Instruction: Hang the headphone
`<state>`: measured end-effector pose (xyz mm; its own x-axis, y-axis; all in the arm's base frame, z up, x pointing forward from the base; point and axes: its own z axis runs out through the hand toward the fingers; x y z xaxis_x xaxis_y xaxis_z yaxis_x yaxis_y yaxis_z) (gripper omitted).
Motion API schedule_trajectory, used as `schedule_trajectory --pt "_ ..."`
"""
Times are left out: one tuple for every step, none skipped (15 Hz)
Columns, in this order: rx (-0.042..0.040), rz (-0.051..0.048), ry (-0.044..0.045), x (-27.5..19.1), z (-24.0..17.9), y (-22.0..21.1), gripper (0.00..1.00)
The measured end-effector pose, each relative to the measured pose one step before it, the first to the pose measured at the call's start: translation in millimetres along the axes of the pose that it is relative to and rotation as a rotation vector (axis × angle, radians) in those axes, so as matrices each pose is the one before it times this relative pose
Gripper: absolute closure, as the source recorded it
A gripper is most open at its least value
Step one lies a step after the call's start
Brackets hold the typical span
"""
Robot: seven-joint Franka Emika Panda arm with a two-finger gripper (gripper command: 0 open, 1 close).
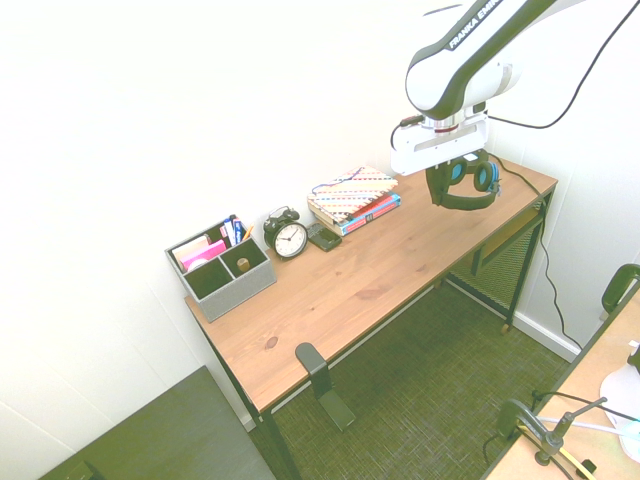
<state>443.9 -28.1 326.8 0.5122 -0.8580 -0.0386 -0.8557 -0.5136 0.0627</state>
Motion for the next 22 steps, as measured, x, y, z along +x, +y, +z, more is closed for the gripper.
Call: schedule_trajectory --pt "-0.0113 -0.0184 0.00925 -38.27 -0.44 -1.25 1.0" --pt "-0.01023 -0.019 0.01181 -41.97 -1.48 -1.89 1.0" --pt "0.00271 -0.01386 0.00802 -42.02 -3.3 -2.57 1.0" --pt "0.00396 -0.00882 0.00018 -41.62 -4.26 -0.27 1.0" --pt "0.00777 -0.00812 -0.00125 -40.86 -6.05 -0.41 1.0" --pt "0.01774 -0.008 -0.0033 -36.39 -5.07 -3.14 1.0" --pt "0.02582 -0.00263 -0.0065 -31.88 -0.7 -5.13 1.0" --pt "0.0311 0.00076 -0.00564 -29.01 5.18 -7.61 1.0" --pt "0.0258 0.00411 -0.00034 -23.43 10.74 -7.52 1.0" --pt "0.01953 0.01224 -0.00197 -20.06 16.73 -6.32 1.0" --pt "0.01086 0.01549 -0.01166 -15.07 20.1 -4.29 1.0" --pt "0.01291 0.01049 -0.00767 -10.19 19.98 -3.41 1.0" --pt "0.01332 0.00741 -0.00142 -5.07 19.89 -3.1 1.0" --pt "0.00622 -0.00052 0.00065 -1.22 18.61 -2.65 1.0" --pt "0.00191 -0.00917 -0.00177 0.74 18.73 -2.25 1.0" --pt "-0.00108 -0.00765 -0.00157 2.89 15.95 -2.33 1.0" --pt "-0.00408 0.00037 0.00899 4.62 14.21 -4.34 1.0" --pt "-0.00083 0.00197 0.01762 2.39 13.41 -7.61 1.0" --pt "0.00277 0.00301 0.01755 -1.65 13.79 -9.42 1.0" --pt "-0.00007 0.0022 0.01231 -5.44 15.52 -9.02 1.0" --pt "-0.00342 0.00032 0.00661 -8.14 16.55 -8.35 1.0" --pt "-0.00638 0.00219 0.00512 -7.09 15.57 -6.84 1.0"
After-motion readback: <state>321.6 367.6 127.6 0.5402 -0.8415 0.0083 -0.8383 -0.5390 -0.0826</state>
